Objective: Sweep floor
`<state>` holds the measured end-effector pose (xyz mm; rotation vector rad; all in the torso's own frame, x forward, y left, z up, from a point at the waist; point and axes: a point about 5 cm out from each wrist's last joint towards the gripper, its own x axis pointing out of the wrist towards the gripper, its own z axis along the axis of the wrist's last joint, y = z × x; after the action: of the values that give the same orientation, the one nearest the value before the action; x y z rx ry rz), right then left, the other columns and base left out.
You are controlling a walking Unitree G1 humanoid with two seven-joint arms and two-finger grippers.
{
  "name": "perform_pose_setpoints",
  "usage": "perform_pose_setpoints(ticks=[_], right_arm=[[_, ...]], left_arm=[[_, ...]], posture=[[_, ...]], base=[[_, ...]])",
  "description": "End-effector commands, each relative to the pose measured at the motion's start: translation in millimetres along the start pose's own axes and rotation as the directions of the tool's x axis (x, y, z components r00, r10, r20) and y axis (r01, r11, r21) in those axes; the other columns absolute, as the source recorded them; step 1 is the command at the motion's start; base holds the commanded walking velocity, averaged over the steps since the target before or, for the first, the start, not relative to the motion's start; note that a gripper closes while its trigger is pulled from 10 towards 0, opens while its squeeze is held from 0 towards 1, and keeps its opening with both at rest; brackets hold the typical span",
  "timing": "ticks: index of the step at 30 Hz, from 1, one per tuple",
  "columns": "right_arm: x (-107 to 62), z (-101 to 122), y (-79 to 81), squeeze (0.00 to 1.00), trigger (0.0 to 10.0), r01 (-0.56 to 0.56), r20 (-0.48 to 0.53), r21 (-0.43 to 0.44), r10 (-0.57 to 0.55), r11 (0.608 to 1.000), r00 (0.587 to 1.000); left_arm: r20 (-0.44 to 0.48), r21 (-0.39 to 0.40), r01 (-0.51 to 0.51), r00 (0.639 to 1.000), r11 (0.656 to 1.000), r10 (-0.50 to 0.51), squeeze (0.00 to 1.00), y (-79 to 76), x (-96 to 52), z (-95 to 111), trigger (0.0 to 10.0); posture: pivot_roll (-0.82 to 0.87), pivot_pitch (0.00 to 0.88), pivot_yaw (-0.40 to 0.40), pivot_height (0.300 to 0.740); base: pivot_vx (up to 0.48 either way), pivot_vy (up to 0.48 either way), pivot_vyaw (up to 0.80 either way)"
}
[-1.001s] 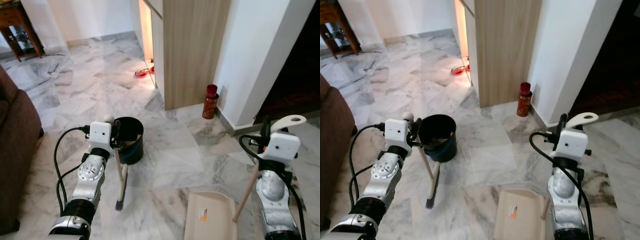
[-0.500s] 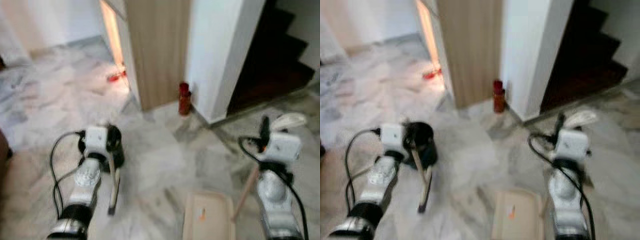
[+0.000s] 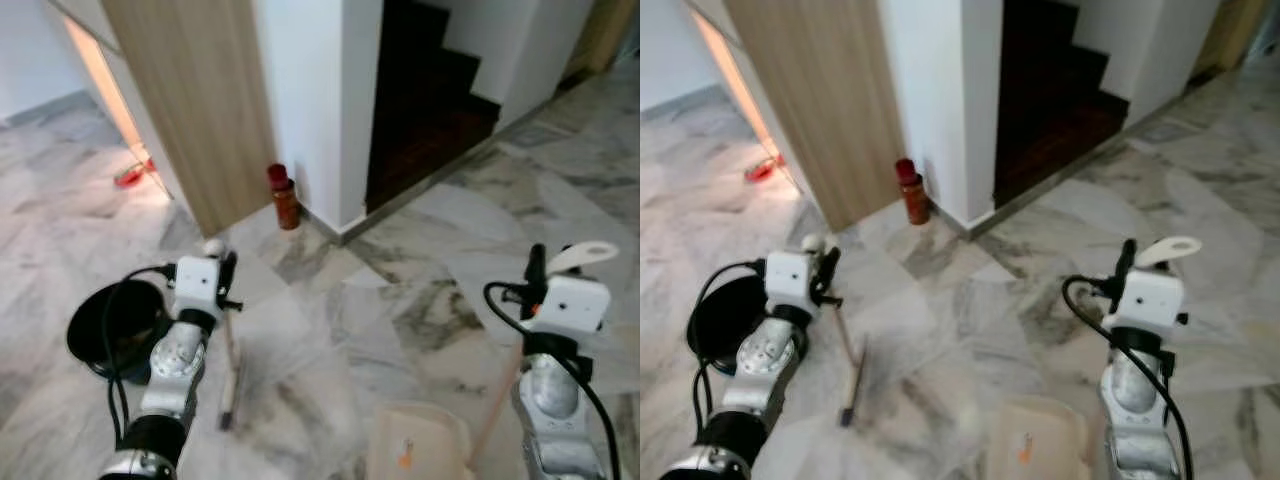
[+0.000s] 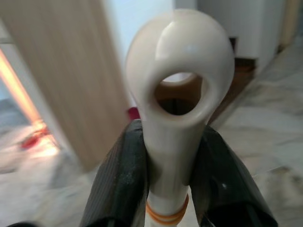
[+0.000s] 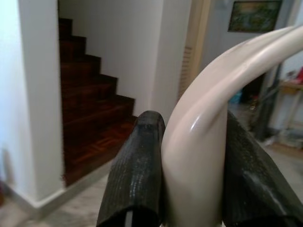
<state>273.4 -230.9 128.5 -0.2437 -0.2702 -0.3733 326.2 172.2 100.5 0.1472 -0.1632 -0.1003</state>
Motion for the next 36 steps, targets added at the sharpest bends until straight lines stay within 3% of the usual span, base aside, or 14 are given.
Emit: perform_pose_setpoints(ticks=[1, 17, 25, 36], right_arm=[[3.0, 10, 5.9, 0.00, 10.0, -0.014, 0.043, 0.024, 0.013, 1.000, 0.999], [11.5, 14, 2.4, 0.00, 10.0, -0.044, 0.050, 0.009, 0.044, 0.999, 0.998], [15.5, 16, 8.2, 0.00, 10.0, -0.067, 0.053, 0.011, 0.066, 0.998, 0.996], [16.1, 18, 7.4, 0.00, 10.0, -0.073, 0.059, 0.008, 0.073, 0.997, 0.996]], left_arm=[[0.035, 0.025, -0.019, 0.999, 0.999, 0.018, 0.00, 8.3, 0.6, 7, 10.0], [0.043, -0.002, -0.067, 0.997, 0.998, 0.067, 0.00, 5.0, -0.8, 7, 10.0], [0.046, -0.008, -0.077, 0.996, 0.997, 0.077, 0.00, 3.1, -2.5, 7, 10.0], [0.045, -0.006, -0.055, 0.997, 0.998, 0.056, 0.00, -1.4, -2.3, 7, 10.0]], posture=[[-0.15, 0.032, 0.067, 0.740], [-0.14, 0.018, 0.015, 0.740], [-0.14, 0.011, -0.002, 0.740], [-0.15, 0.016, 0.009, 0.740]], base=[[0.000, 0.000, -0.80], [0.000, 0.000, -0.80], [0.000, 0.000, -0.80], [0.000, 0.000, -0.65]])
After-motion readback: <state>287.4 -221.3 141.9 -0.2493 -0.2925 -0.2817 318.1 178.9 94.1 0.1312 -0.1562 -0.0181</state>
